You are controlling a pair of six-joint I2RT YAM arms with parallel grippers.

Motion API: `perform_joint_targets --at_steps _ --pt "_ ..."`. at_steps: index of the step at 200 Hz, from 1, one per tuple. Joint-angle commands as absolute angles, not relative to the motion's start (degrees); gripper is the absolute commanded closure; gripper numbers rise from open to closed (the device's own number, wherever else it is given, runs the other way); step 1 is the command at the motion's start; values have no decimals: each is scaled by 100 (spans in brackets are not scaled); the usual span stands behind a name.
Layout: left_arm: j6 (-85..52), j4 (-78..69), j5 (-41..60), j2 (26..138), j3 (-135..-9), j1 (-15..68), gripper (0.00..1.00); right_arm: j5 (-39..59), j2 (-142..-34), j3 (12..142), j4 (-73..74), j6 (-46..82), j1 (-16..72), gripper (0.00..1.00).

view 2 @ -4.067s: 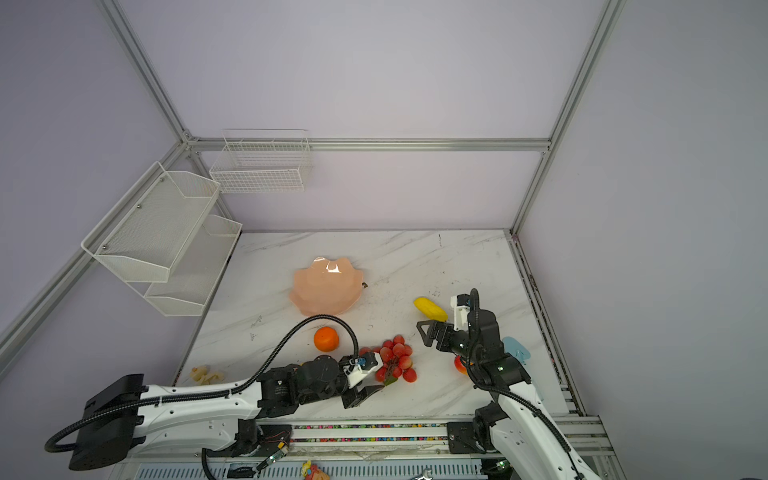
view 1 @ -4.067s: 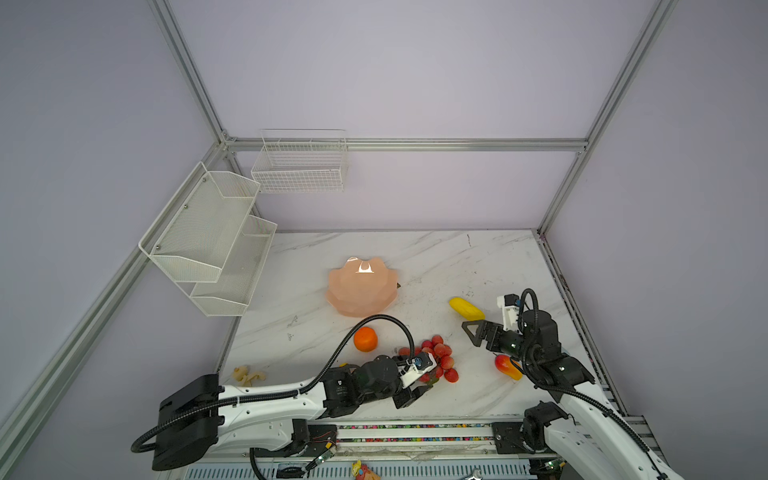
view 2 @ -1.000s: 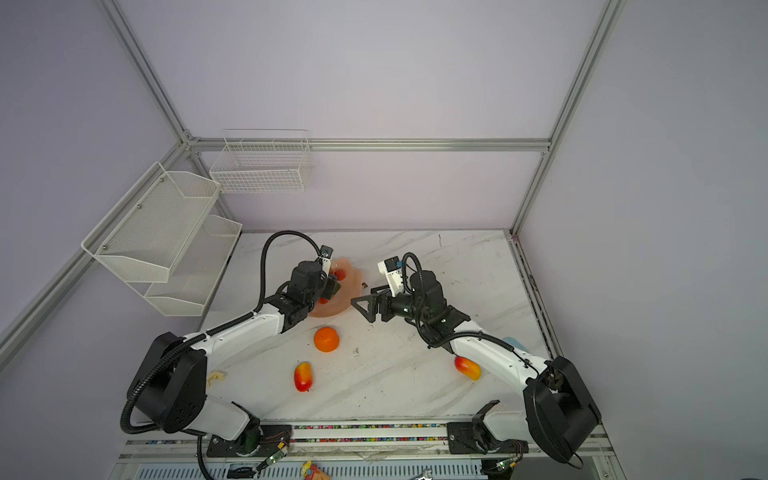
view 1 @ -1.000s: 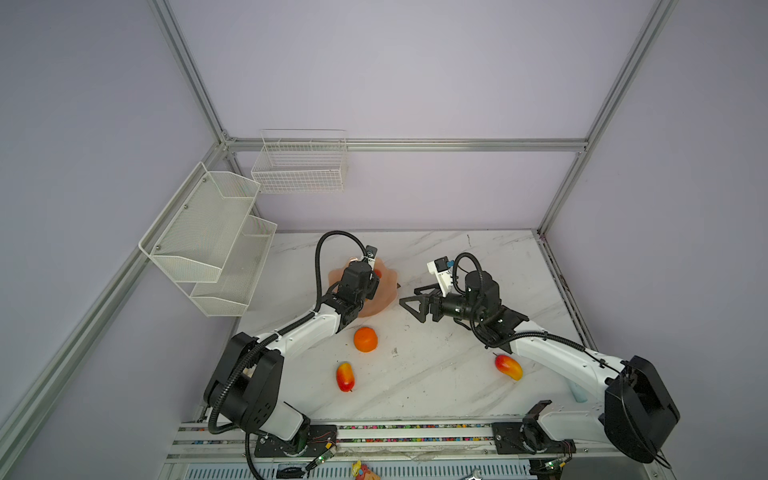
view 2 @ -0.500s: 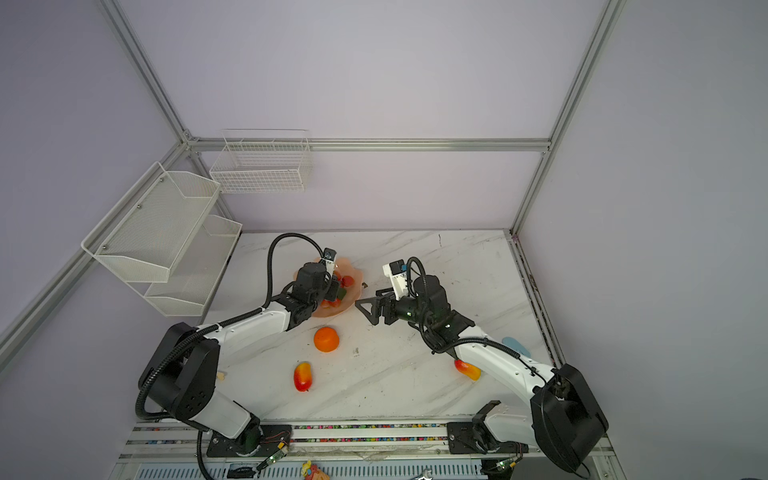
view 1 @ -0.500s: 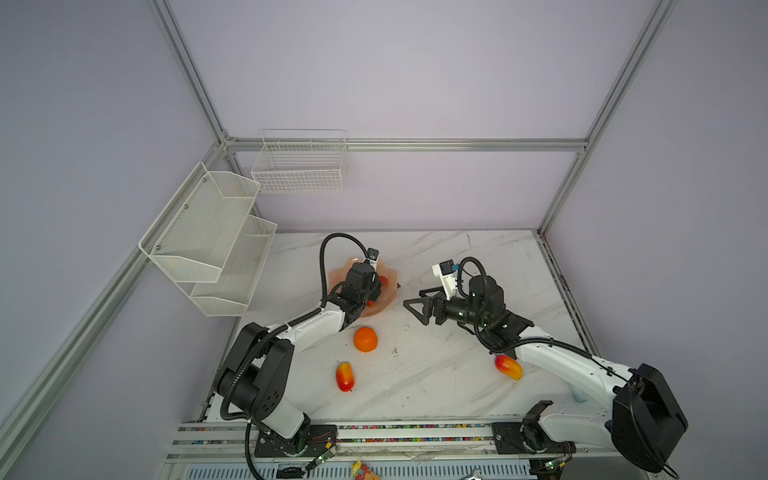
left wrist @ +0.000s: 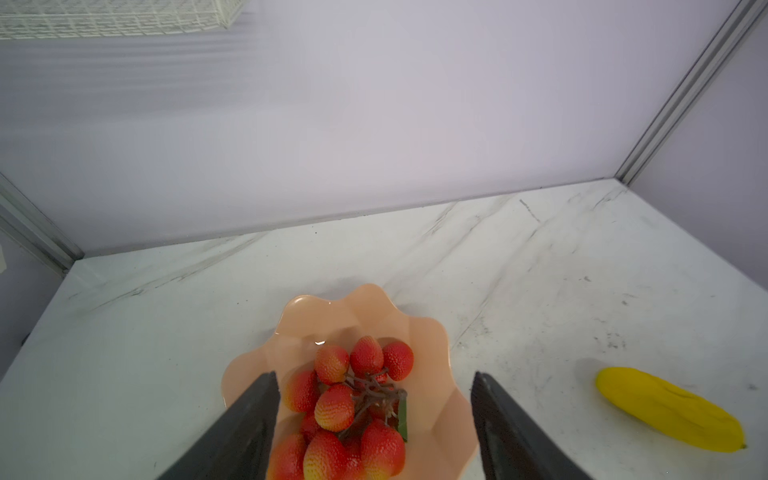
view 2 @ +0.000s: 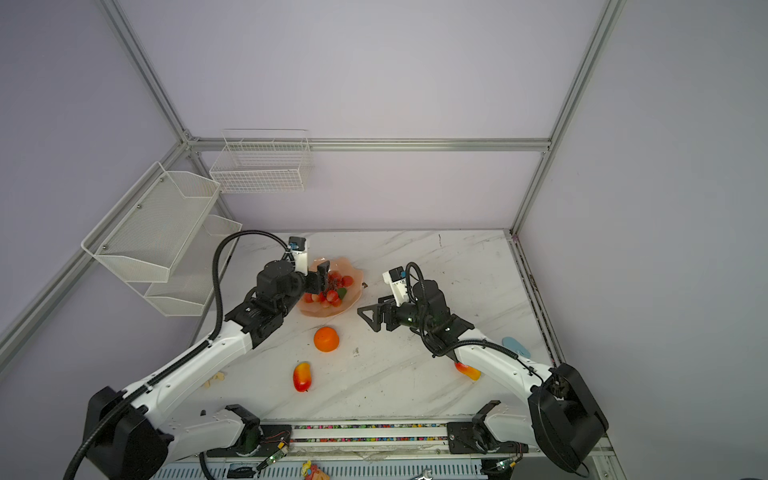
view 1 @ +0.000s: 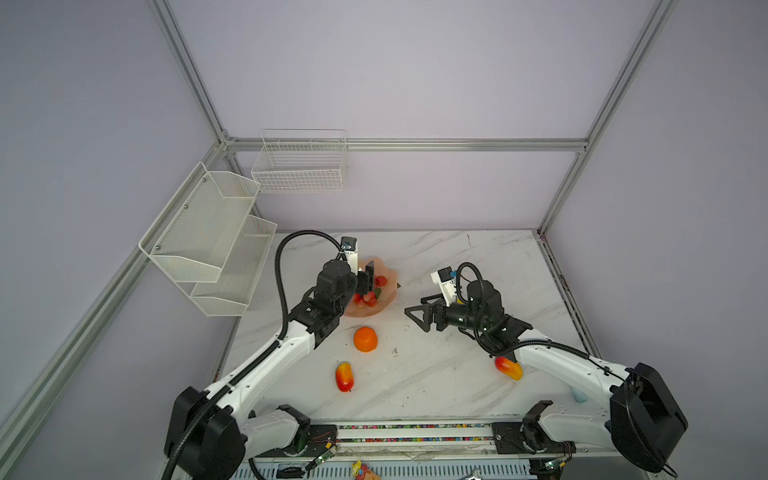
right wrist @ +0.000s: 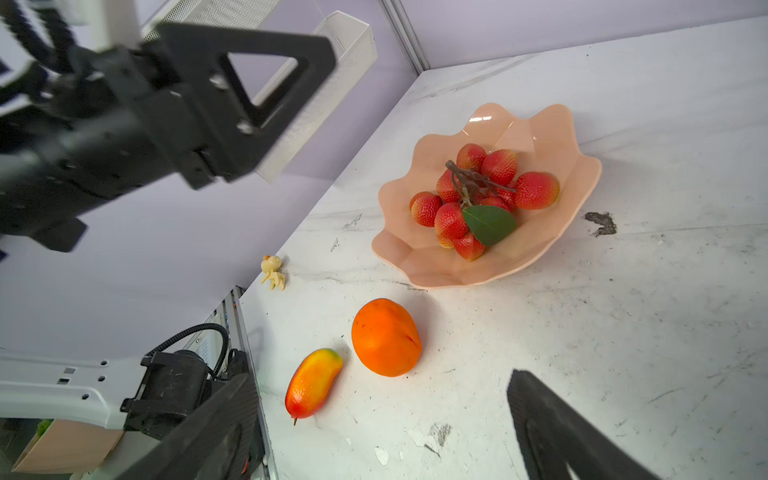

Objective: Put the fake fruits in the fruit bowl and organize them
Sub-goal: 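Lower the left gripper onto the orange persimmon and grasp it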

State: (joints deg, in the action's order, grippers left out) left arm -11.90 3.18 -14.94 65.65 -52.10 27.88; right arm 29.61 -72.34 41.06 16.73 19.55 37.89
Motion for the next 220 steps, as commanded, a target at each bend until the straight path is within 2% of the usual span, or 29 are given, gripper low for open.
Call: perform_joint_targets --at_steps 1,25,50,93,166,220 --pt "-2302 1477 -1062 5985 -4510 2782 25 3148 -7372 4016 1380 1348 3862 3" --pt "-2946 1916 -455 5414 -3860 2898 21 3255 -7522 4097 1210 829 3995 3" --pt "-3216 2058 -386 5220 -3493 3173 18 3312 -7501 3986 1283 667 4123 3" --pt "-3251 2020 -642 5845 -3515 3428 15 3263 -7354 3582 1661 1024 4209 3" --pt "-3445 1890 -1423 6951 -3727 3759 12 3085 -7332 3691 1485 1088 4323 2" --pt "-3502 1610 -1357 7390 -3664 3784 14 3119 -7623 3797 1636 1158 4377 3"
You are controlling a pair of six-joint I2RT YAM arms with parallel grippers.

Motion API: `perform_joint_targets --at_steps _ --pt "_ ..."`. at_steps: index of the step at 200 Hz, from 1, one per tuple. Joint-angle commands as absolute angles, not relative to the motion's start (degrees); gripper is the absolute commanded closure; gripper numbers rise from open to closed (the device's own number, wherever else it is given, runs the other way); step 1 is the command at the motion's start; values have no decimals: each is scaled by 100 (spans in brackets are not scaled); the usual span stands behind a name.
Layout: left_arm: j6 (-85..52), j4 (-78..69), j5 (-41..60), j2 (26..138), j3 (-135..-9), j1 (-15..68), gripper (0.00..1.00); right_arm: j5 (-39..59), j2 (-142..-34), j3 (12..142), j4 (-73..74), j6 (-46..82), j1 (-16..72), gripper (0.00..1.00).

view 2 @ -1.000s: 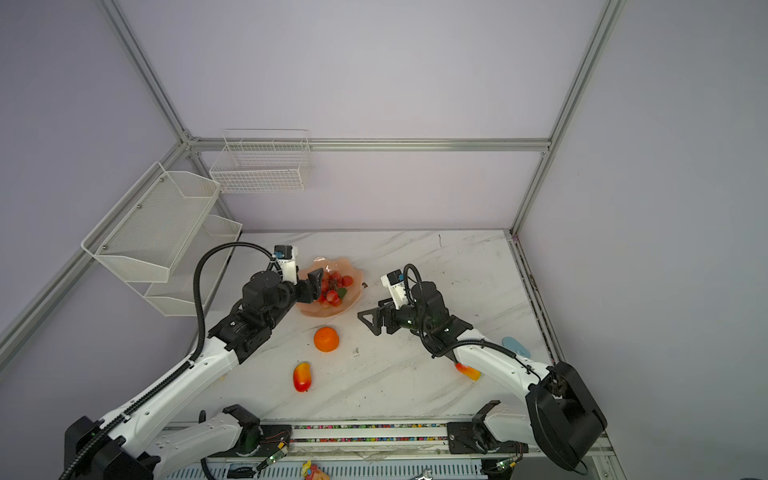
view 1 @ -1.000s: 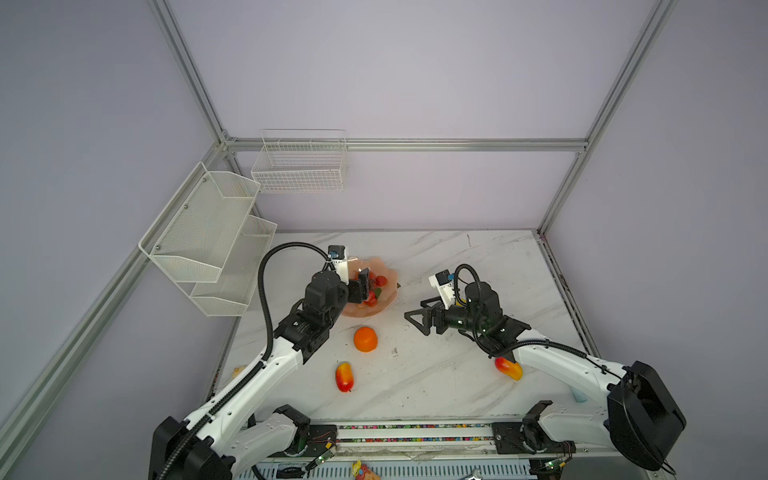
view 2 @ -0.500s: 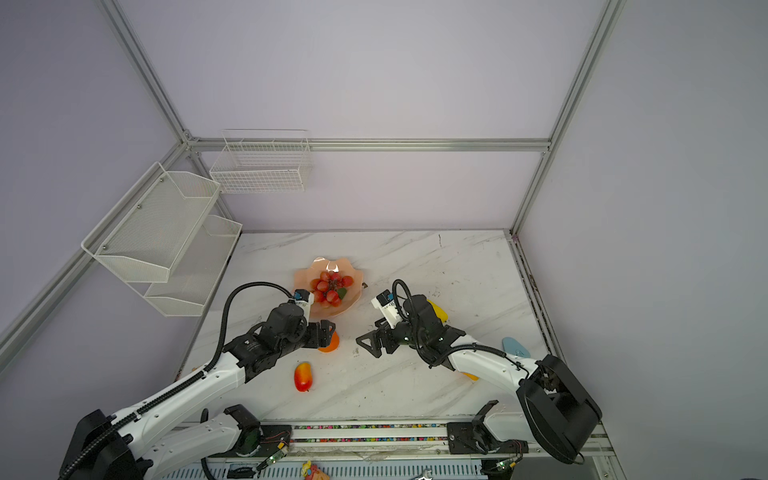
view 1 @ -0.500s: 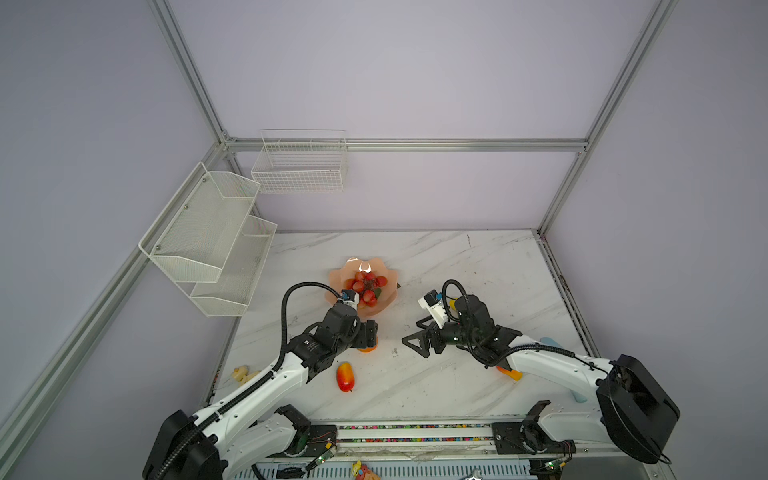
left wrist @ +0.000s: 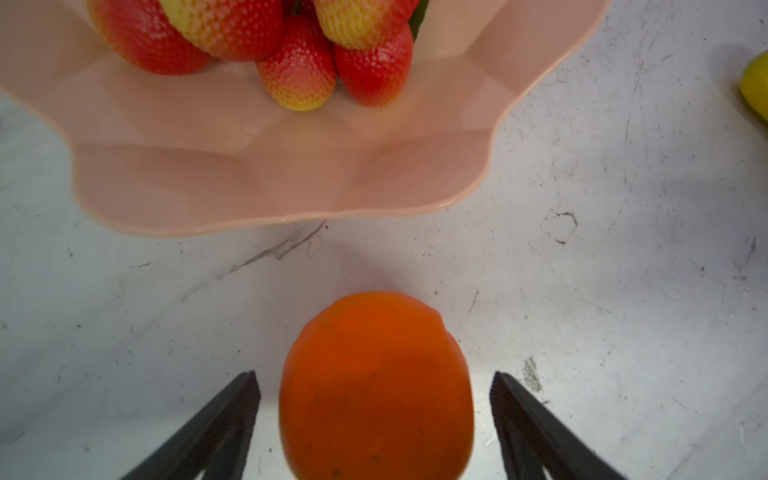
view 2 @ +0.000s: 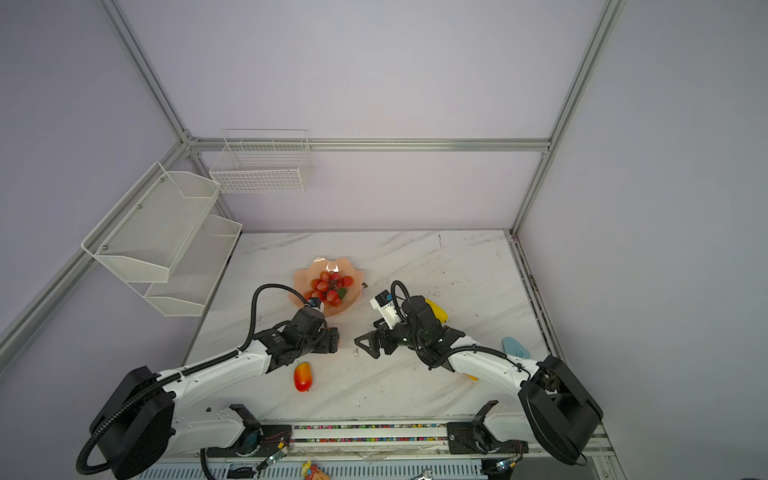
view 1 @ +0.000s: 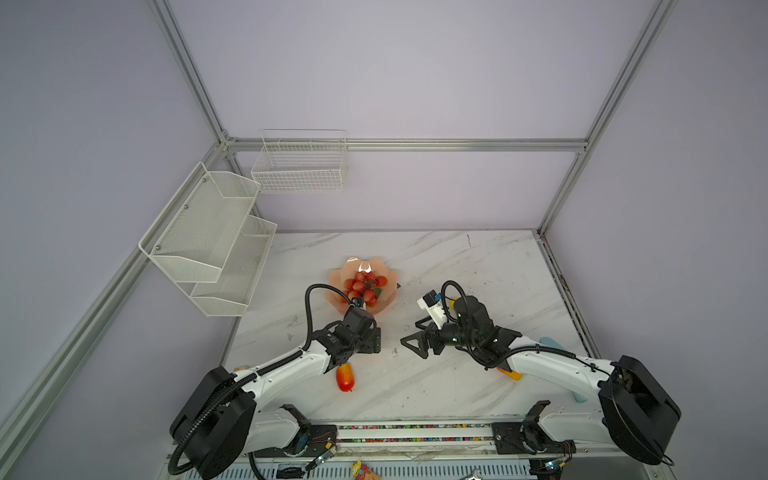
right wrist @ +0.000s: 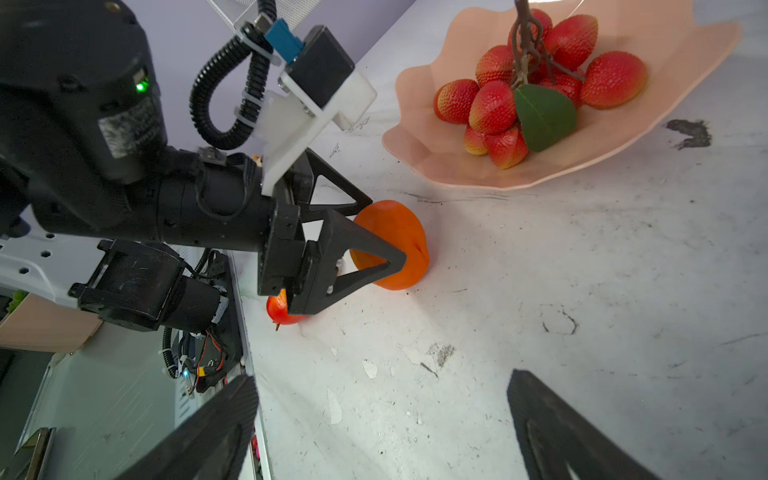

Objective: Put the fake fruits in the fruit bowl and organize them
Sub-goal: 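Lower the left gripper onto the orange persimmon and grasp it, then lift the persimmon with the left gripper and drop it into the bowl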

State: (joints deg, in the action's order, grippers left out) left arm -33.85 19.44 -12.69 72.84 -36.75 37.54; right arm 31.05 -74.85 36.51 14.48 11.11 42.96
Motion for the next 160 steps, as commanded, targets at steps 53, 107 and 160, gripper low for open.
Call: perform_joint_targets --at_steps 53,107,160 --pt "-3455 1577 -1226 7386 -3691 3797 26 3156 -7778 3846 1707 1166 4403 3" --pt "-3004 2094 -436 7045 -3989 3788 42 3287 -7717 4040 1477 972 4399 3" --pt "-2783 2829 -306 6490 -4901 3660 52 3444 -7691 4258 1529 908 4399 3"
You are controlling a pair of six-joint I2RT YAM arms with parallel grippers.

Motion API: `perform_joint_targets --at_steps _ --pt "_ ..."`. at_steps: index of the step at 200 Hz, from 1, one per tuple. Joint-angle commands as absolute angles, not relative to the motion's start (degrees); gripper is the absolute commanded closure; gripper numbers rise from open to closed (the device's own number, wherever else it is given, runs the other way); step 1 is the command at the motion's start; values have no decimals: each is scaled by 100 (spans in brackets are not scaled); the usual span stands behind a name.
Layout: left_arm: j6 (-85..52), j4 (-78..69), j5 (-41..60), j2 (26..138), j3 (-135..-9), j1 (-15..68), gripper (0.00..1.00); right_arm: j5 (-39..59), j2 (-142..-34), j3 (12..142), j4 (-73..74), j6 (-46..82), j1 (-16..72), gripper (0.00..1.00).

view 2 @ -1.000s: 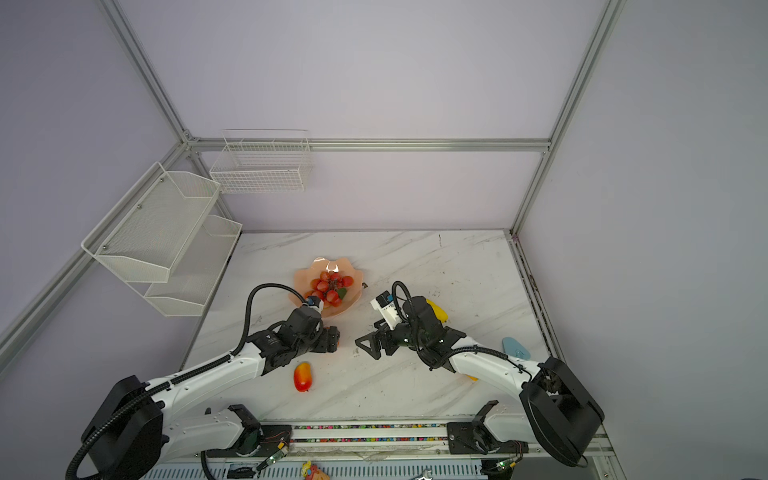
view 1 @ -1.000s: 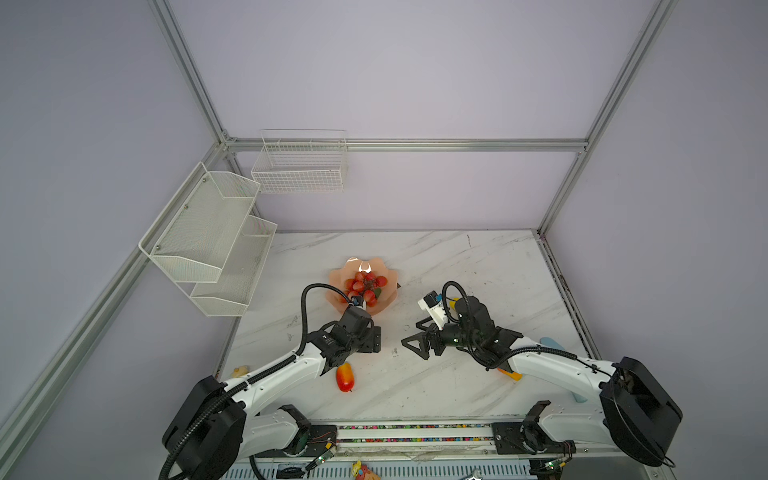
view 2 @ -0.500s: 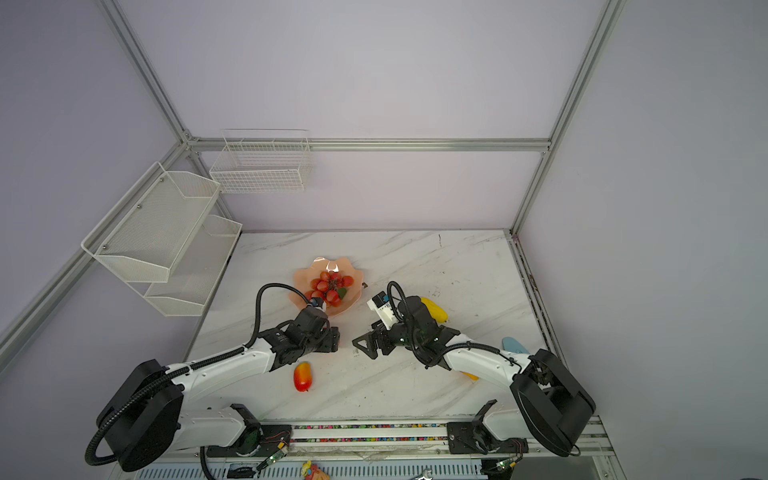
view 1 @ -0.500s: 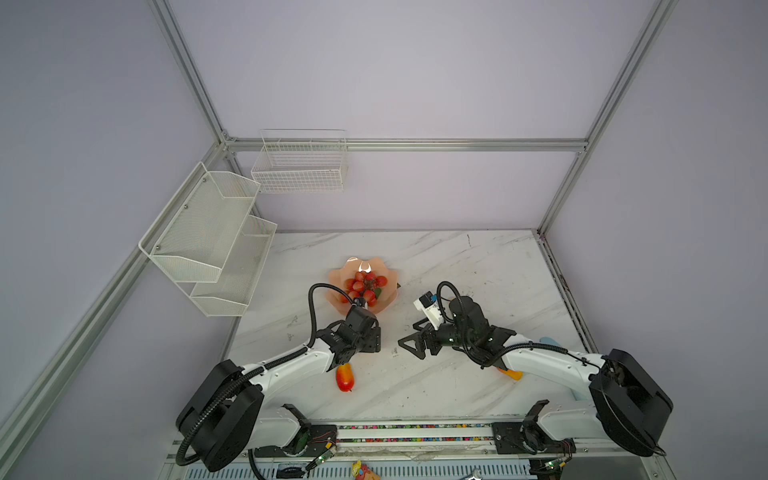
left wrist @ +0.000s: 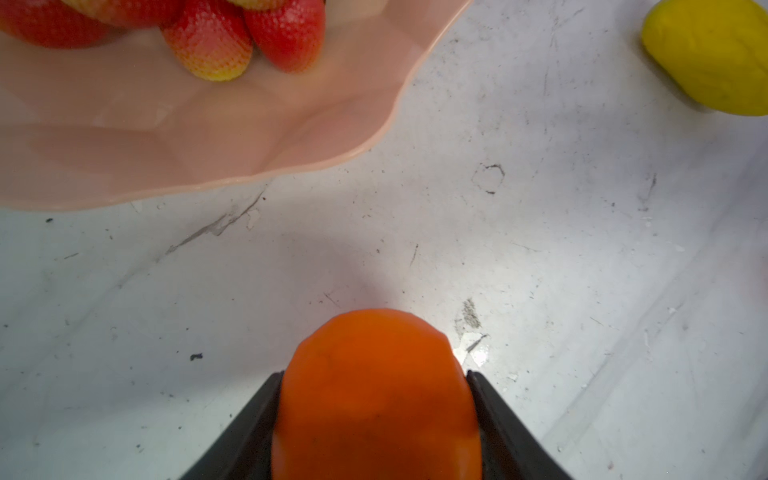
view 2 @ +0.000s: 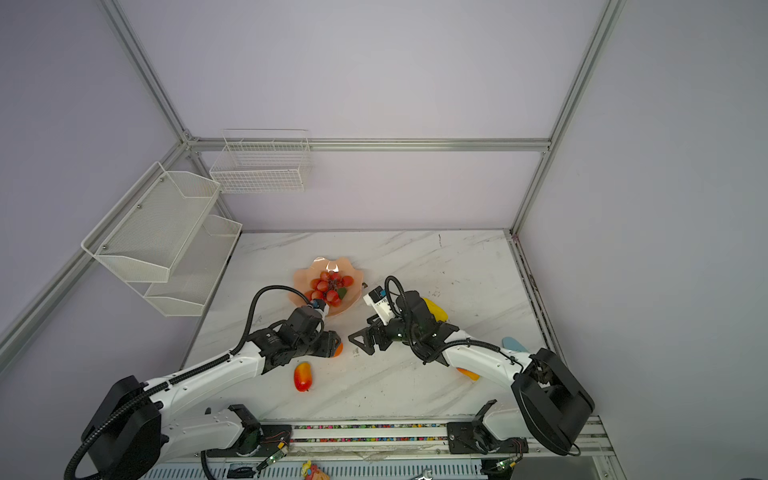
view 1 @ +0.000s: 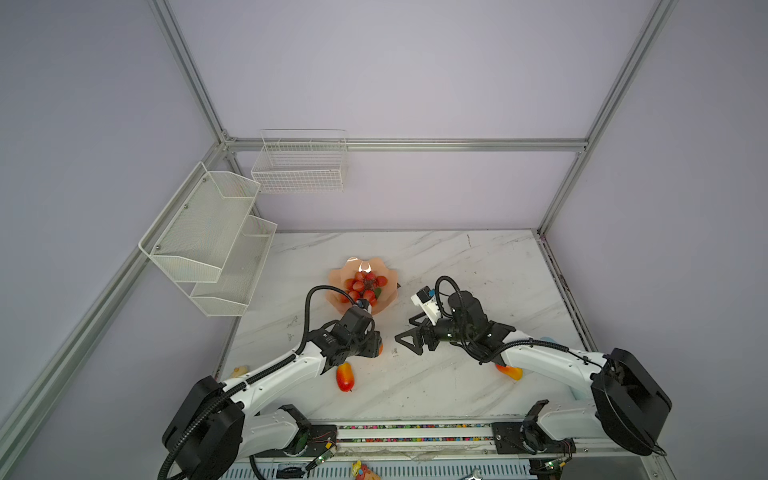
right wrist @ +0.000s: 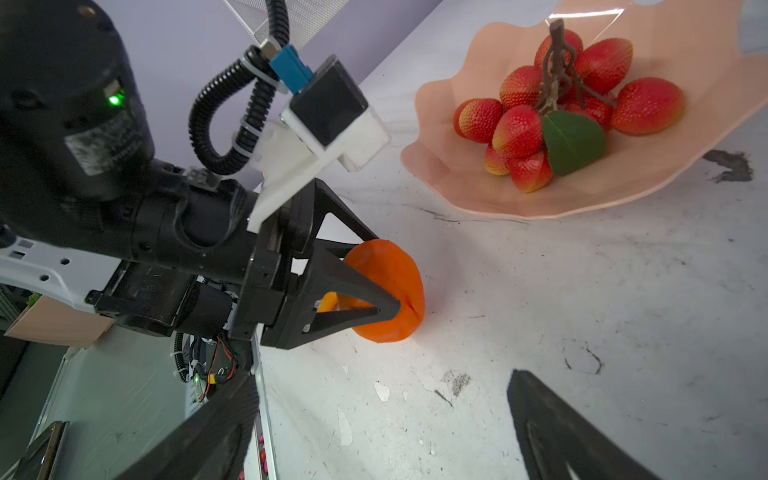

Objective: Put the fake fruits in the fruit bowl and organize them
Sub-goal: 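Lift the persimmon with the left gripper and drop it into the bowl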

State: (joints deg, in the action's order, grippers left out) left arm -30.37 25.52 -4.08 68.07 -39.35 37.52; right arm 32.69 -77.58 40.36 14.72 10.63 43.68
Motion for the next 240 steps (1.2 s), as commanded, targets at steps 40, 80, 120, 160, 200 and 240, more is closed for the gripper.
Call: perform_joint_targets --at_steps 40,80,120,160,200,240 --pt "-2290 3049 -643 6306 -5782 3167 53 3498 -7766 4587 1500 675 4393 3" --pt "-1663 2768 -1278 6756 -6409 2484 53 3199 -8162 4994 1637 867 4394 3" --pt "-1479 1936 -1415 7734 -6719 1839 54 2939 -8460 5068 2163 1328 4394 3" --pt "-1334 1485 -1540 8723 -6983 1567 54 2861 -8413 5009 2074 1345 4394 3" --pt "-1257 1260 -1580 9337 -7188 1453 53 2795 -8364 4874 2092 1440 4394 3" --pt "-1140 1050 -1582 9664 -7228 1388 51 2759 -8367 4830 2050 1494 4392 3"
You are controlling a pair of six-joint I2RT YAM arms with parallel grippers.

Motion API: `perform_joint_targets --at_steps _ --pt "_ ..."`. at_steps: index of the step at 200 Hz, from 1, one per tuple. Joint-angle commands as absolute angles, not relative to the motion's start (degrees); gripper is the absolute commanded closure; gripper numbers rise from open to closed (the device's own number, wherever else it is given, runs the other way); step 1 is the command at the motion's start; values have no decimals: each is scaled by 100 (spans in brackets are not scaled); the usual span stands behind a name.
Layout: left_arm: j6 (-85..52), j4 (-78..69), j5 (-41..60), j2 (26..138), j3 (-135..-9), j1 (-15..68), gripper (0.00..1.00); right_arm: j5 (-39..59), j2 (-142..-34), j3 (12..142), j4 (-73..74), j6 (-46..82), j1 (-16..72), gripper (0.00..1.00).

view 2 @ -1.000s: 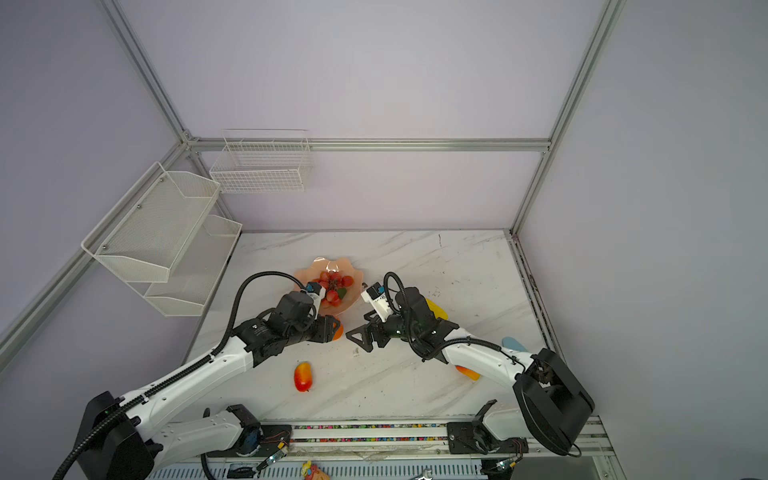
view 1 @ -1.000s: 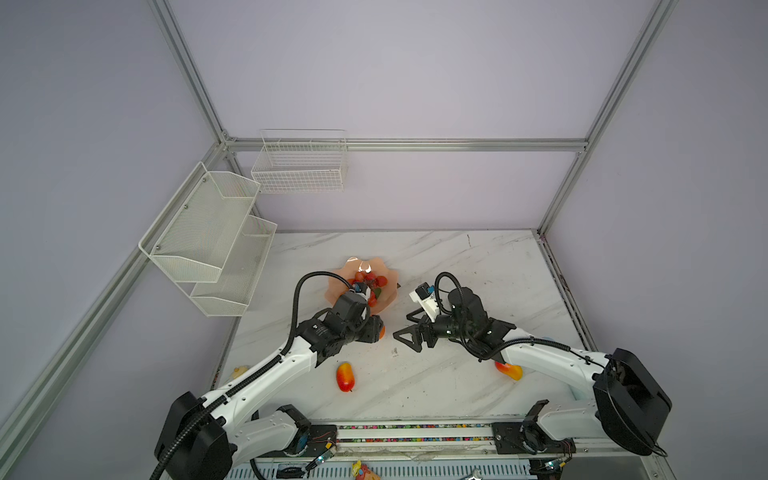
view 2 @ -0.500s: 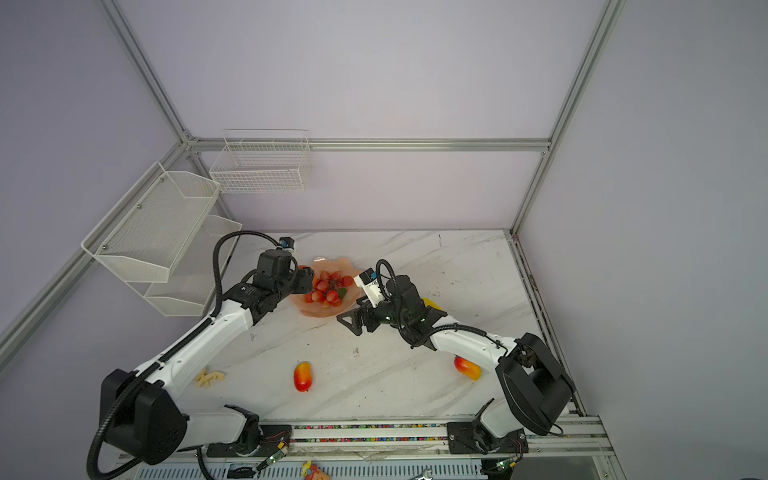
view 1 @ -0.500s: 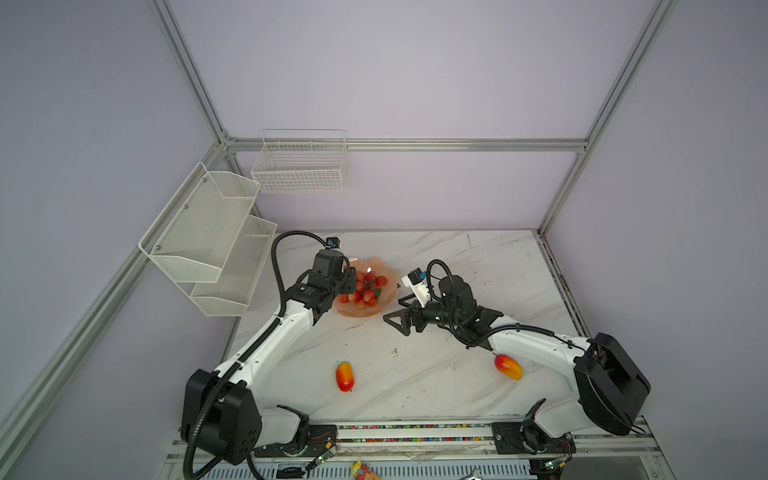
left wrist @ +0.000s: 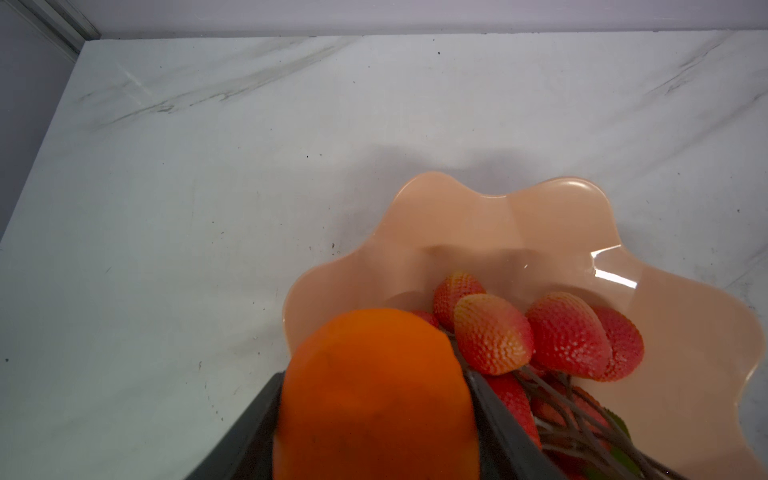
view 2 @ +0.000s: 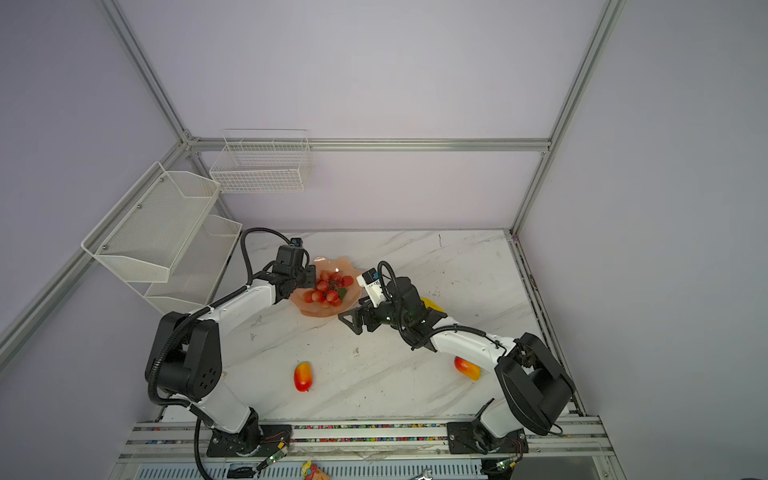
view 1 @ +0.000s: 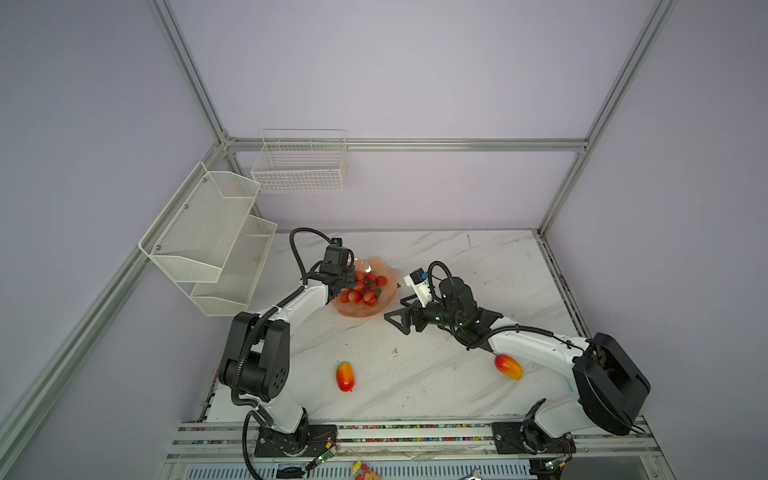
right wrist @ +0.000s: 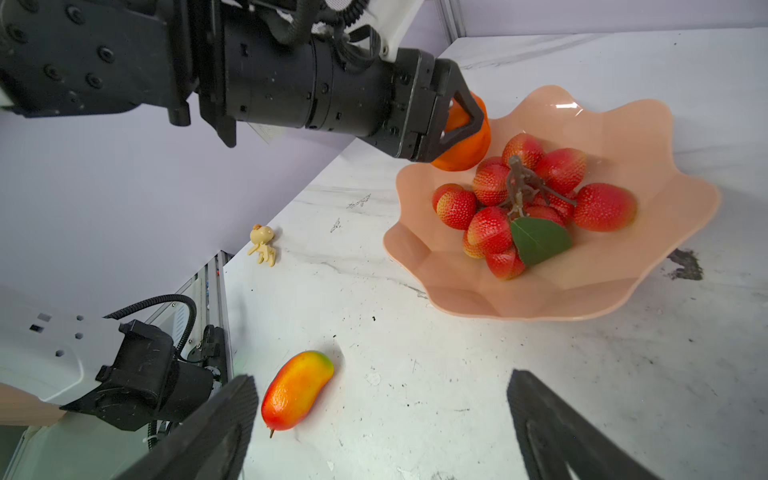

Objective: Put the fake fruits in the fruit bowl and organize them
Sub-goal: 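Lift the persimmon with the left gripper and drop it into the bowl, then move the left gripper to the mango nearest it and grasp it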

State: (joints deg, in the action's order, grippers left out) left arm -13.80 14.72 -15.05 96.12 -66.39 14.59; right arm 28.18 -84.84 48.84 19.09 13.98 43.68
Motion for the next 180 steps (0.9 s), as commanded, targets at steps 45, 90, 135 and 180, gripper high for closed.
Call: perform_joint_targets --at_steps 45,90,135,180 --pt "-1090 1151 -1530 9946 -7344 1336 46 2671 -8345 4880 1964 1520 4395 3" --pt "-1160 1239 -1454 9957 -7292 1332 38 2644 -8325 4922 1812 1547 4392 3" --pt "-1177 1229 -1519 9719 -7055 1336 23 2619 -8189 4821 1733 1582 4390 3" --pt "-1191 1183 -1447 9132 -6732 1340 19 2554 -7920 4641 1685 1582 4394 3"
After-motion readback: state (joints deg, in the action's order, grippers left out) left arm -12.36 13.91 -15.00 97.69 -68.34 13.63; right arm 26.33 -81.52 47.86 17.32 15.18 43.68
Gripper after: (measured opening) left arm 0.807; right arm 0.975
